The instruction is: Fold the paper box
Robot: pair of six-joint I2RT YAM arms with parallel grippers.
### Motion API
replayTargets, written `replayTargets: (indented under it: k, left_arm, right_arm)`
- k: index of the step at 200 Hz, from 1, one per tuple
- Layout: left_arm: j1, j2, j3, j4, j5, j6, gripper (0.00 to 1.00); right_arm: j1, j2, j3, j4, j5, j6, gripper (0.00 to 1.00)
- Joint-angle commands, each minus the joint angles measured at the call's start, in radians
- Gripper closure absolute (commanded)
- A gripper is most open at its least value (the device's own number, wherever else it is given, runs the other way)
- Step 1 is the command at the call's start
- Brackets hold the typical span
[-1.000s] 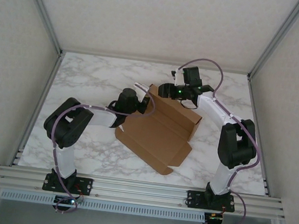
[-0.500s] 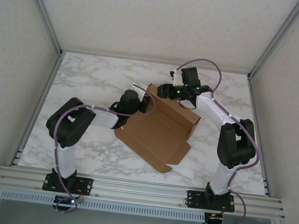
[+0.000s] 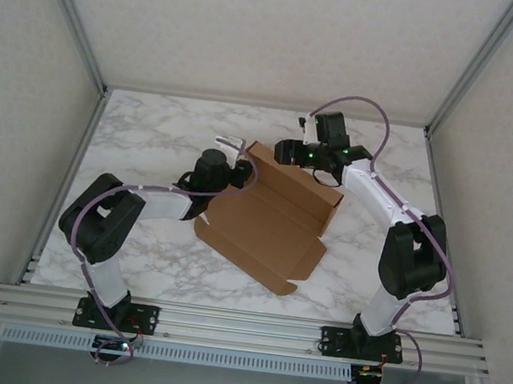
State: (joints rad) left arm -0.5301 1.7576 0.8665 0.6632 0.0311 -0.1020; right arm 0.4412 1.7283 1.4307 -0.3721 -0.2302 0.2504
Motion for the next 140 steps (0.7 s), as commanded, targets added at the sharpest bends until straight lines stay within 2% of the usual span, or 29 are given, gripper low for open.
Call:
replayTargets:
  k: [1, 42, 88, 116, 130, 140]
  left_arm:
    - [0.004, -0.063, -0.046, 0.025, 0.045, -0.045, 0.58]
    - [0.002, -0.113, -0.103, 0.051, 0.056, -0.081, 0.58]
    - [0.003, -0.2, -0.163, 0.065, 0.052, -0.168, 0.62]
    - [0.003, -0.344, -0.217, 0.063, -0.033, -0.234, 0.66]
    - [0.005, -0.404, -0.194, -0.022, -0.074, -0.252, 0.69]
    - [0.005, -0.435, -0.168, -0.093, -0.085, -0.265, 0.7]
  right_arm:
    - [0.004, -0.081, 0.023, -0.028, 0.041, 0.006, 0.25]
    - [0.004, -0.132, 0.022, -0.078, 0.085, 0.024, 0.28]
    - [0.014, -0.178, 0.014, -0.141, 0.06, 0.036, 0.38]
    - [0.048, -0.2, -0.015, -0.179, 0.068, 0.026, 0.52]
    - [0.068, -0.205, -0.032, -0.196, 0.088, 0.025, 0.64]
    - [0.079, -0.204, -0.042, -0.205, 0.099, 0.025, 0.68]
